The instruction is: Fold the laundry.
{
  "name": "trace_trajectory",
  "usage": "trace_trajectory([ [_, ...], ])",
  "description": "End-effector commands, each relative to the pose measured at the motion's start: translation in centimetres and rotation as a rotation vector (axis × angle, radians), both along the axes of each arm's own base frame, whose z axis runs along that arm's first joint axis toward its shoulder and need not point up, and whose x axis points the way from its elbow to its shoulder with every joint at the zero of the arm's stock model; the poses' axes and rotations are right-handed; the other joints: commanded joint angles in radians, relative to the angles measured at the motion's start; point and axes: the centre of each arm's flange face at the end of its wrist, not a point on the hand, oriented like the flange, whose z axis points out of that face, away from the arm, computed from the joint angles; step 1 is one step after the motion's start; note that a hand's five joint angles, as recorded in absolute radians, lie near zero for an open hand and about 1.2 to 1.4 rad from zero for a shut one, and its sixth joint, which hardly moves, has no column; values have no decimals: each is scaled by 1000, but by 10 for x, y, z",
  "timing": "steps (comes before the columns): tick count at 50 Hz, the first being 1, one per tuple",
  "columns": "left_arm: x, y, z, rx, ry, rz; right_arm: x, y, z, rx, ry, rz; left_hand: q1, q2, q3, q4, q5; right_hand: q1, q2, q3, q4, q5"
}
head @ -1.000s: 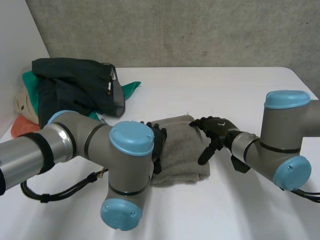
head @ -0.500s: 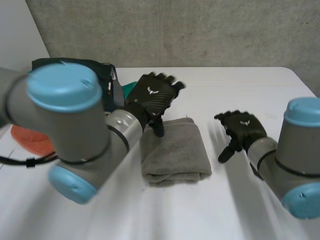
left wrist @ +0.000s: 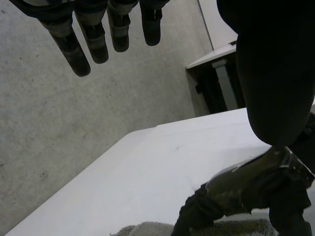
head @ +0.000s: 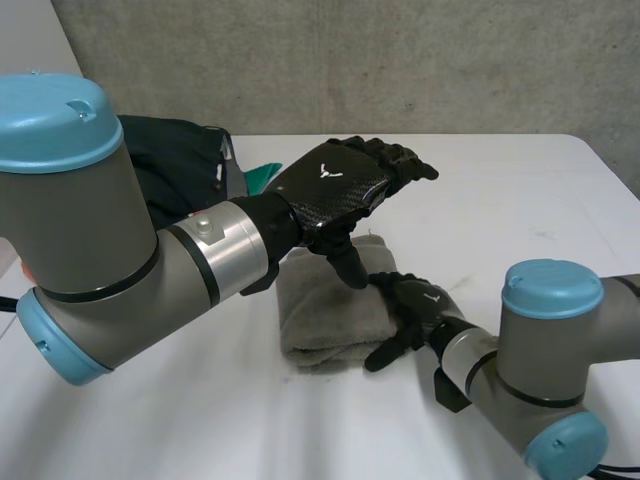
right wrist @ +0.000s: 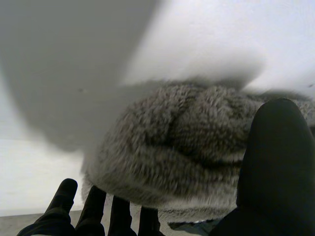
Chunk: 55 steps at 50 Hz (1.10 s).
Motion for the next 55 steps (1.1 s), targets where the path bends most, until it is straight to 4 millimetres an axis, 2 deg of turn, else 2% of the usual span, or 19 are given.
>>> trace_trajectory([
  [1,0,0,1,-2,1,0,10,-2,-7,-32,10,10,33,12,5,13,-5,252,274,271,271,261],
  [3,0,0,1,-2,1,0,11,-5,-7,-53,9,9,33,12,5,13,-5,613,635,633,632,622],
  [5,0,0,1,-1,2,0,13,-11,-4,-90,-2,1,33,12,5,13,-5,1163,1185,1182,1182,1172],
  [8,0,0,1,-1,2,0,14,-19,3,-124,-22,-13,33,12,5,13,-5,1166,1188,1185,1185,1175],
  [12,0,1,1,-2,3,-1,19,-33,22,-193,-58,-35,33,12,5,13,-5,1166,1188,1185,1185,1175],
  [16,0,1,2,-7,3,-3,7,-74,40,-256,-87,-129,33,12,5,13,-5,1166,1188,1185,1185,1175],
  [17,0,2,4,-9,7,-3,-4,-94,42,-275,-77,-177,33,12,5,13,-5,1166,1188,1185,1185,1175],
  [24,3,4,20,-43,37,0,-42,-162,41,-326,-19,-325,33,12,5,13,-5,1166,1188,1185,1185,1175],
  [25,3,4,22,-50,41,-1,-53,-179,38,-341,-7,-370,33,12,5,13,-5,1166,1188,1185,1185,1175],
  [27,3,5,24,-55,44,0,-68,-197,38,-360,1,-426,33,12,5,13,-5,1166,1188,1185,1185,1175],
  [28,3,5,26,-59,47,0,-86,-216,37,-378,9,-487,33,12,5,13,-5,1166,1188,1185,1185,1175],
  [31,3,5,27,-63,50,-1,-109,-240,37,-400,18,-561,33,12,5,13,-5,1166,1188,1185,1185,1175],
  [32,3,6,28,-65,52,-3,-123,-254,37,-416,19,-598,33,12,5,13,-5,1166,1188,1185,1185,1175],
  [35,2,7,29,-68,53,-6,-141,-273,37,-444,17,-637,33,12,5,13,-5,1166,1188,1185,1185,1175],
  [36,2,7,29,-68,54,-7,-154,-285,35,-456,19,-664,33,12,5,13,-5,1166,1188,1185,1185,1175],
  [40,0,10,29,-67,54,-15,-185,-305,26,-464,31,-719,33,12,5,13,-5,1166,1188,1185,1185,1175],
  [45,-1,12,28,-66,53,-21,-216,-317,14,-449,53,-770,33,12,5,13,-5,1166,1188,1185,1185,1175],
  [52,-6,19,27,-67,55,-43,-254,-325,26,-498,93,-832,33,12,5,13,-5,1166,1188,1185,1185,1175],
  [55,-7,21,28,-68,56,-49,-258,-327,28,-512,99,-829,33,12,5,13,-5,1166,1188,1185,1185,1175],
])
